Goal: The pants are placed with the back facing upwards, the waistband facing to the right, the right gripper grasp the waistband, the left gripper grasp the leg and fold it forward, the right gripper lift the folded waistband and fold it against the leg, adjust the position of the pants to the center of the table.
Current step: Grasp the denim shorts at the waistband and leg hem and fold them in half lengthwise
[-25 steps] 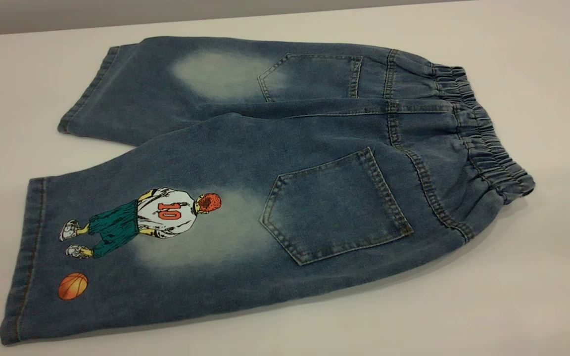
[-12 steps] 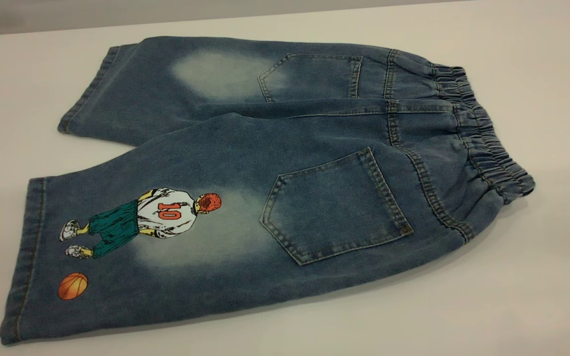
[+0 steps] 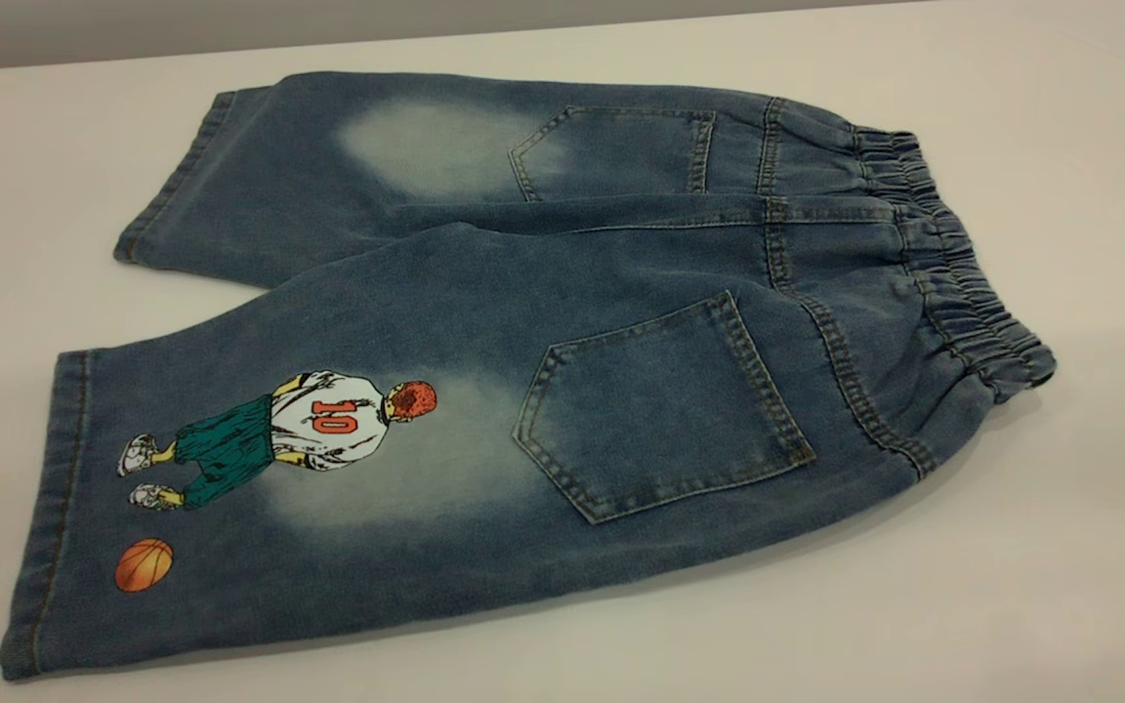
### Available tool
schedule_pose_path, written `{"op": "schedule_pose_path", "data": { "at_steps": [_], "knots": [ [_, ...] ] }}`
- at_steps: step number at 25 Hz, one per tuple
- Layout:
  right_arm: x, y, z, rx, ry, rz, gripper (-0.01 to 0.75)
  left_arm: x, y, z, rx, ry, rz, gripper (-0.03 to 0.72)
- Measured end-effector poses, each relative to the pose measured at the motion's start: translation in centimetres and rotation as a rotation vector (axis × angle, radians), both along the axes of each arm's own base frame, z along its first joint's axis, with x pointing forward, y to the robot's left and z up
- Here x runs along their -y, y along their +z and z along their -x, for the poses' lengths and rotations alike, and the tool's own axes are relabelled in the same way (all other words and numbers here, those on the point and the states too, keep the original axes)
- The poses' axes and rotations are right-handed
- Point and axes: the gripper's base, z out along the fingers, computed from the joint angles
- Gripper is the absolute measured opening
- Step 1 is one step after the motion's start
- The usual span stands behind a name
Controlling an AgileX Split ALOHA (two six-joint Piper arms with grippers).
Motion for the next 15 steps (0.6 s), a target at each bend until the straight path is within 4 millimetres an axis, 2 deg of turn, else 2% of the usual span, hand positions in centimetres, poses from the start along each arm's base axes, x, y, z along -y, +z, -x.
{"op": "schedule_pose_path", "data": {
  "at_steps": [15],
  "knots": [
    [-0.52,0.04,0.09,-0.007,0.037,-0.055,0.368,0.0,0.0,0.0,0.0,0.0,0.0,0.344]
  ]
}}
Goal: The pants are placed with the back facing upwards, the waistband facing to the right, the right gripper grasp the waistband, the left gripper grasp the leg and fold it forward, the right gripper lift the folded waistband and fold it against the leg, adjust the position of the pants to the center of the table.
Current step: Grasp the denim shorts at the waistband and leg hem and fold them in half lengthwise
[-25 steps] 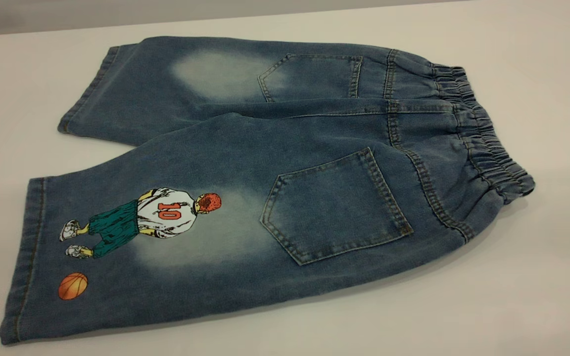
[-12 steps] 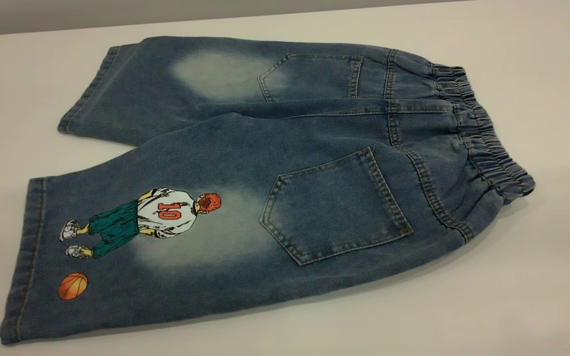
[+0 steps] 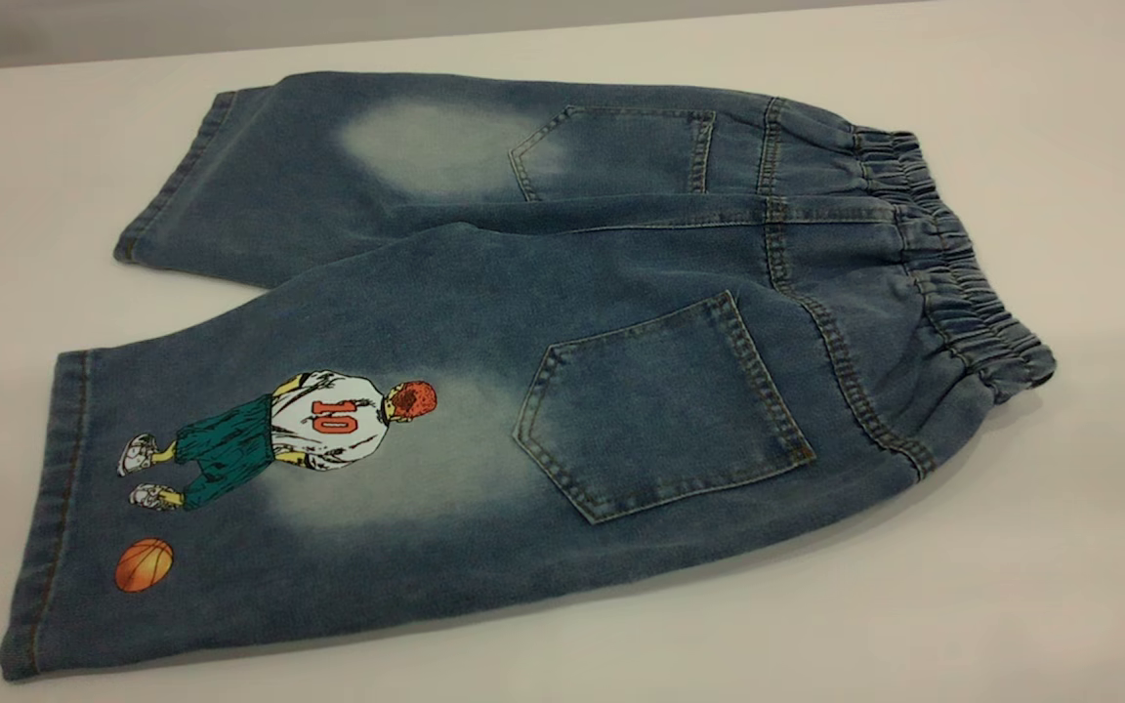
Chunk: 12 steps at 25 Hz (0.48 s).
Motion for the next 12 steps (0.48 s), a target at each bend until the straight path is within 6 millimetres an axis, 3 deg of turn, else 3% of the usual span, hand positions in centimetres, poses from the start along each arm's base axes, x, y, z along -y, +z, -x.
{"op": "schedule_pose_path", "data": {
  "at_steps": [9,12],
  "knots": [
    [-0.4,0.2,0.0,0.013,0.025,-0.043,0.368,0.0,0.0,0.0,0.002,0.003,0.006,0.344],
    [-0.7,0.8,0.2,0.032,0.039,-0.095,0.368,0.0,1.2,-0.2,0.055,0.005,0.012,0.344]
  ]
}}
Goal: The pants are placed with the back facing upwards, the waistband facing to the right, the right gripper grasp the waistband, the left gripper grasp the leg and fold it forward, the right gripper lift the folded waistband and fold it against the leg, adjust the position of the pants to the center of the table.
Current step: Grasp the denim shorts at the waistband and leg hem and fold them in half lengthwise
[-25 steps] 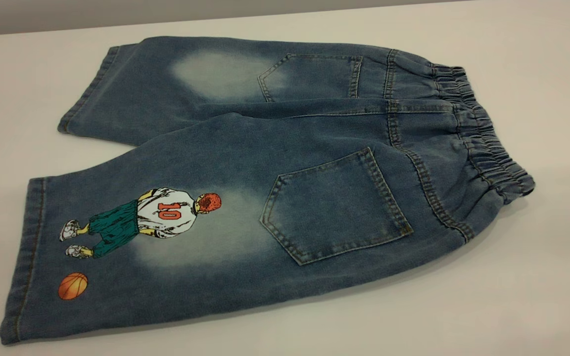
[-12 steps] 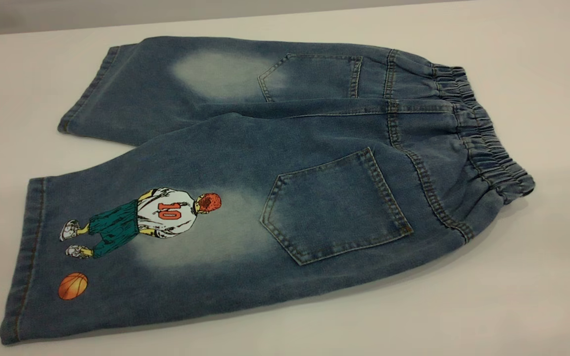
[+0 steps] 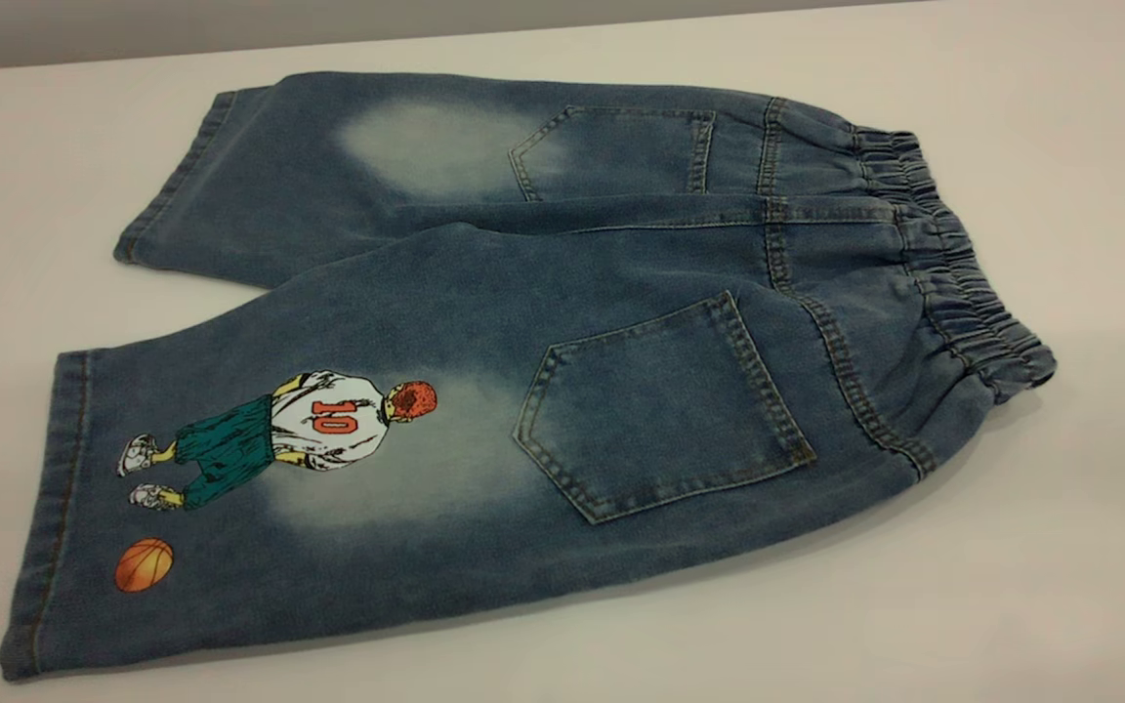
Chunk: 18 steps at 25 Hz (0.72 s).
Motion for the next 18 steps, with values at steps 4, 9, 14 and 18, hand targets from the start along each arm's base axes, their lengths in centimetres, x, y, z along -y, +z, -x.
{"op": "schedule_pose_path", "data": {
  "at_steps": [4,9,14,18],
  "knots": [
    [-0.6,0.7,-1.5,-0.043,0.018,-0.078,0.368,0.1,1.9,-1.9,0.053,0.004,0.015,0.344],
    [-1.2,1.2,-5.2,-0.117,0.0,-0.122,0.368,0.4,3.0,-6.4,0.001,-0.006,-0.003,0.344],
    [-1.8,0.6,-9.5,-0.251,-0.029,-0.181,0.368,1.2,3.5,-11.5,-0.105,-0.079,-0.037,0.344],
    [-2.1,-1.1,-13.2,-0.375,-0.07,-0.167,0.368,2.1,2.9,-15.7,-0.232,-0.17,-0.067,0.344]
  ]
}}
